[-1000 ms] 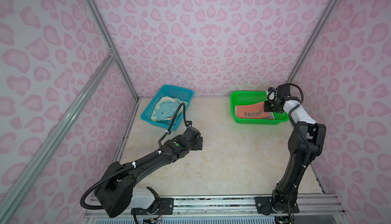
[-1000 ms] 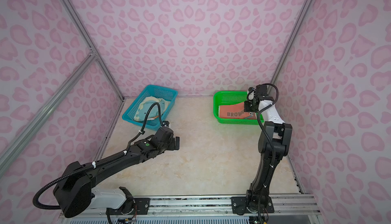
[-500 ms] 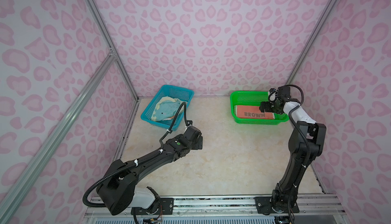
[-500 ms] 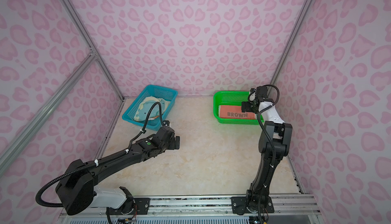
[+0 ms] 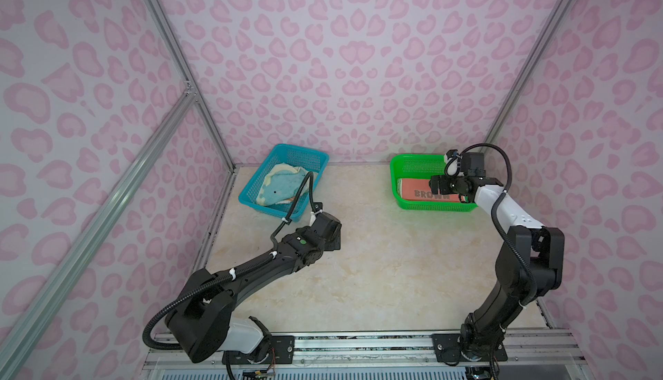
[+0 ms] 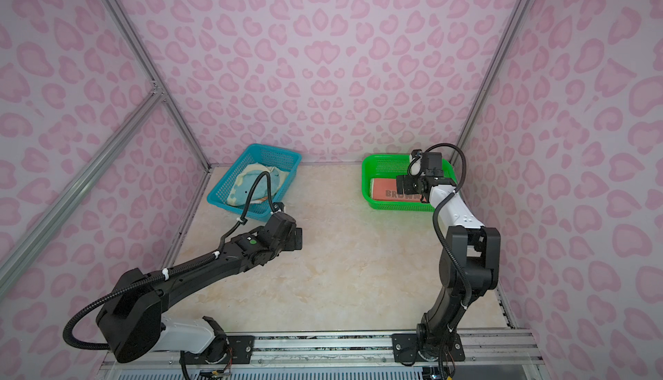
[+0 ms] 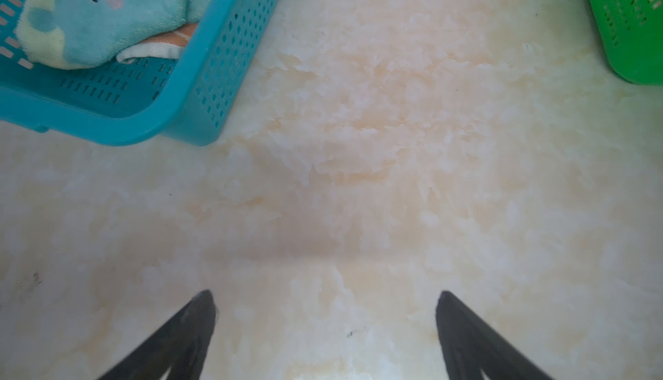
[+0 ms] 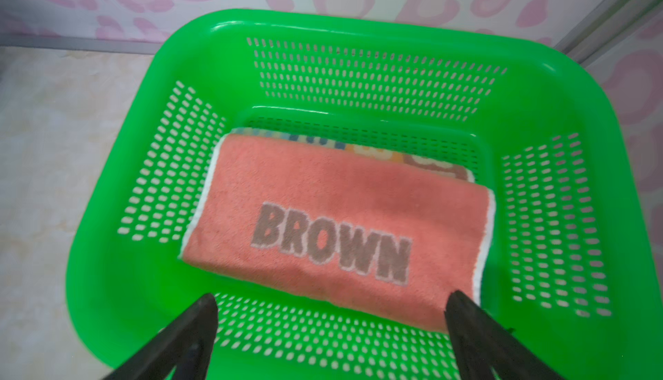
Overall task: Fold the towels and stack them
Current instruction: 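Carry the BROWN towel into the green basket and open the right gripper, then grasp the whale towel in the teal basket with left gripper while right withdraws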
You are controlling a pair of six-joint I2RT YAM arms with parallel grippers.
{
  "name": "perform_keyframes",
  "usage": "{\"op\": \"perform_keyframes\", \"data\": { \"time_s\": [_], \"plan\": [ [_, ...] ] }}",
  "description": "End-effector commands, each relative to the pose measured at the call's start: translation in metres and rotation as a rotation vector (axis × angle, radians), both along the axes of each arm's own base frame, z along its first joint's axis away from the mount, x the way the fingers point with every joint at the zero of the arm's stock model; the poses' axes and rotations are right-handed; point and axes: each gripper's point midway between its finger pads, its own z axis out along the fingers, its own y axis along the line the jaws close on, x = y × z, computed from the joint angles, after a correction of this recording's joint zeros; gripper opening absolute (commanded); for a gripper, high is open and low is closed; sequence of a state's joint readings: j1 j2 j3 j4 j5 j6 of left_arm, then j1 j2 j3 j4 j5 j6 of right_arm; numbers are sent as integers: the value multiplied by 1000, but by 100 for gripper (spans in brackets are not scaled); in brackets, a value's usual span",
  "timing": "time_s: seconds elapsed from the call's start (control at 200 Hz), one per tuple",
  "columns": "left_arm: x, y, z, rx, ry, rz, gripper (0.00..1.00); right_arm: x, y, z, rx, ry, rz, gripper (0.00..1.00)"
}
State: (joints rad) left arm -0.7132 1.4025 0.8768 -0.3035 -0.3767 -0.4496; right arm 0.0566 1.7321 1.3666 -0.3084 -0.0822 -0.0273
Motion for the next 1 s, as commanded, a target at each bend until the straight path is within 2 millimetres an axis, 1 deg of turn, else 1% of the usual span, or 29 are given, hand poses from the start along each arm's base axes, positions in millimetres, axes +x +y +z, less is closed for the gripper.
{"op": "perform_keyframes", "data": {
  "time_s": [0.0, 0.115, 0.155, 0.185, 0.255, 0.355, 0.415, 0.535, 0.66, 0.69, 0.74, 0.825, 0.89, 0.91, 0.925, 0.995],
  "plan": [
    [14, 14, 17, -18, -61, 94, 98, -12, 32, 6, -9, -52, 55, 99],
    [26, 18, 26, -29, -80, 122, 99, -41, 86, 8, -1, -86, 178, 99],
    [30, 17, 30, -28, -86, 120, 98, -54, 110, 7, 7, -103, 236, 99],
    [34, 16, 34, -29, -92, 120, 98, -61, 123, 9, 13, -124, 264, 99],
    [44, 17, 42, -34, -96, 122, 98, -78, 153, 6, 31, -151, 337, 99],
    [60, 21, 56, -54, -99, 134, 98, -101, 185, -4, 53, -158, 426, 99],
    [70, 28, 64, -54, -112, 156, 98, -112, 197, -12, 63, -147, 459, 99],
    [89, 48, 76, -37, -137, 227, 98, -129, 215, -31, 38, -107, 521, 99],
    [109, 66, 78, -17, -104, 278, 98, -141, 225, -49, 3, -57, 554, 99],
    [113, 71, 74, -10, -87, 292, 98, -142, 227, -51, -2, -53, 557, 99],
    [121, 79, 72, -21, -75, 322, 98, -146, 228, -56, -12, -42, 562, 99],
    [137, 91, 61, -55, -37, 357, 100, -150, 228, -59, -15, -23, 563, 99],
    [149, 99, 53, -75, -5, 373, 97, -154, 228, -61, -11, -13, 567, 99],
    [150, 103, 44, -70, 18, 383, 96, -155, 229, -62, -11, -12, 569, 99],
    [158, 104, 51, -81, 5, 387, 96, -156, 229, -62, -11, -12, 572, 99],
    [171, 111, 40, -94, 32, 396, 92, -161, 229, -65, -12, -9, 579, 99]
  ]
}}
